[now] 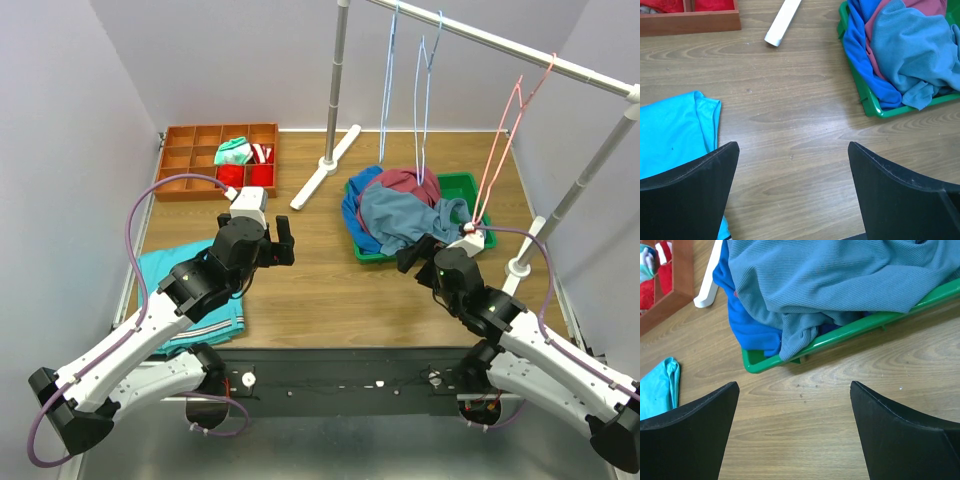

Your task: Place the tank top on the hanger

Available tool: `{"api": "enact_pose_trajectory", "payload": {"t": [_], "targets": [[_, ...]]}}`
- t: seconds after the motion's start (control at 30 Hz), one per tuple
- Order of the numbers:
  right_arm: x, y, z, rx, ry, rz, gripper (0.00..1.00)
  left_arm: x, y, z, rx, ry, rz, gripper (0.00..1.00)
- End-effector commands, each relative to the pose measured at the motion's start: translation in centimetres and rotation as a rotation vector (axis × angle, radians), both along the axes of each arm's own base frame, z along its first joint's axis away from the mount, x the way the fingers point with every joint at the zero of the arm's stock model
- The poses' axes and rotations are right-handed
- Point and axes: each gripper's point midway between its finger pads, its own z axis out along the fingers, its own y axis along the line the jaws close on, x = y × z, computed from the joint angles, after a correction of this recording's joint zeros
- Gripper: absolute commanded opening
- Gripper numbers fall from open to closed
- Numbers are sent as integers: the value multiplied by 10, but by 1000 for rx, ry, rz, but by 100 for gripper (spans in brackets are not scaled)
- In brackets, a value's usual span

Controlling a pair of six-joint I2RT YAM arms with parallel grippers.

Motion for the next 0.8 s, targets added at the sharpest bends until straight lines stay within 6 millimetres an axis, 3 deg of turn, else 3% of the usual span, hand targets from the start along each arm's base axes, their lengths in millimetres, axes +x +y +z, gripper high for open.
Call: {"api": "enact_pose_trajectory", "payload": {"t": [0.0,0.5,0.63,0.77], "targets": [[-1,-4,4,-51,2,7,100,0,-1,-1,-2,-9,-13,99],[10,-3,17,-96,-19,-8,100,0,-1,-2,1,-5,-23,99],[34,14,31,-165,-64,40,98,1,-2,-2,-8,-3,-25,99],[63,23,28,-279,-52,16,98,2,-2,-3,-11,4,-28,99]]}}
